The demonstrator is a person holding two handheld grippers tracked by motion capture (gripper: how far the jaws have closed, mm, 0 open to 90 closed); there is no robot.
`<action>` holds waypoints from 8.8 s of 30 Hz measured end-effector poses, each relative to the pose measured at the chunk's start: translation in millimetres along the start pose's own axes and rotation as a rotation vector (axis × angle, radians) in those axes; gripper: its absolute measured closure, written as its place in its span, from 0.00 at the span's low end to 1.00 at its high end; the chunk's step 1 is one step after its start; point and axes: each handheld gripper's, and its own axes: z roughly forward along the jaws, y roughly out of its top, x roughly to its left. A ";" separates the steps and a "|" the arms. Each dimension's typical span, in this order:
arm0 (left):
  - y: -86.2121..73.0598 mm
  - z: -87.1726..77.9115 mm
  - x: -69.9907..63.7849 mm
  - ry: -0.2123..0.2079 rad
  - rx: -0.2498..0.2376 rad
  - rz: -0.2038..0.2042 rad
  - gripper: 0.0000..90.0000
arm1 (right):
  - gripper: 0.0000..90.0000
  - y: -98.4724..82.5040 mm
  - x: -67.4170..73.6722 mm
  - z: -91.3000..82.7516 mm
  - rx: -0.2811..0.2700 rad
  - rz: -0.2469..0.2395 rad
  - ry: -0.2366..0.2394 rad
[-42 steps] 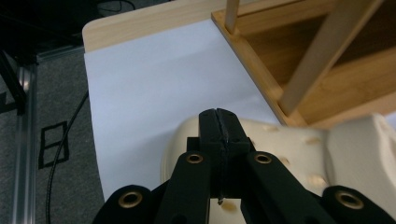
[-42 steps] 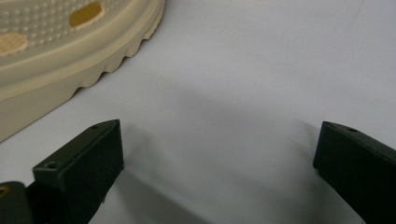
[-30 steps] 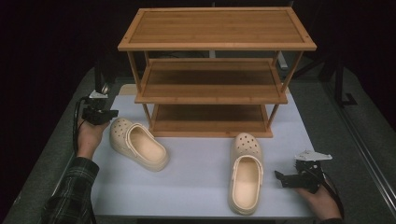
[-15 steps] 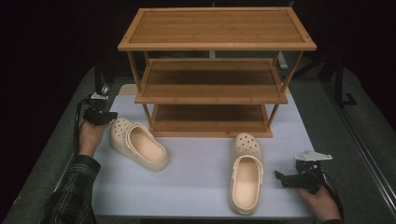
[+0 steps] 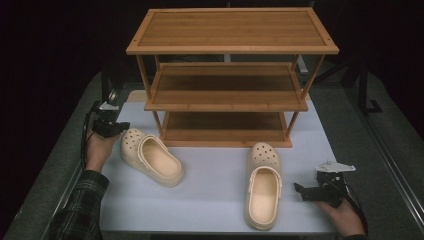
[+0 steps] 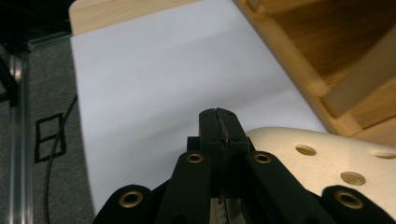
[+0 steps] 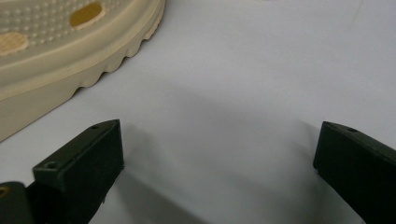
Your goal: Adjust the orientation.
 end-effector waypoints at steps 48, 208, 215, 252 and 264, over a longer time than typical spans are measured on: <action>-17.6 -12.0 -102.5 -0.179 -0.045 0.080 1.00 | 0.01 0.3 -0.3 0.0 0.003 0.000 0.003; -131.7 -57.3 -119.2 -0.168 0.072 0.207 0.00 | 0.01 0.6 0.1 -0.1 0.006 -0.005 -0.002; -139.8 -56.6 -115.7 -0.190 0.010 0.188 0.00 | 0.01 0.7 0.1 -0.1 0.007 -0.004 -0.001; -139.8 -56.2 -115.1 -0.195 0.009 0.187 0.00 | 1.00 27.0 39.1 -15.7 -0.028 -0.116 0.389; -139.8 -56.0 -115.1 -0.195 0.008 0.185 0.00 | 1.00 28.0 53.8 -10.7 -0.005 -0.144 0.457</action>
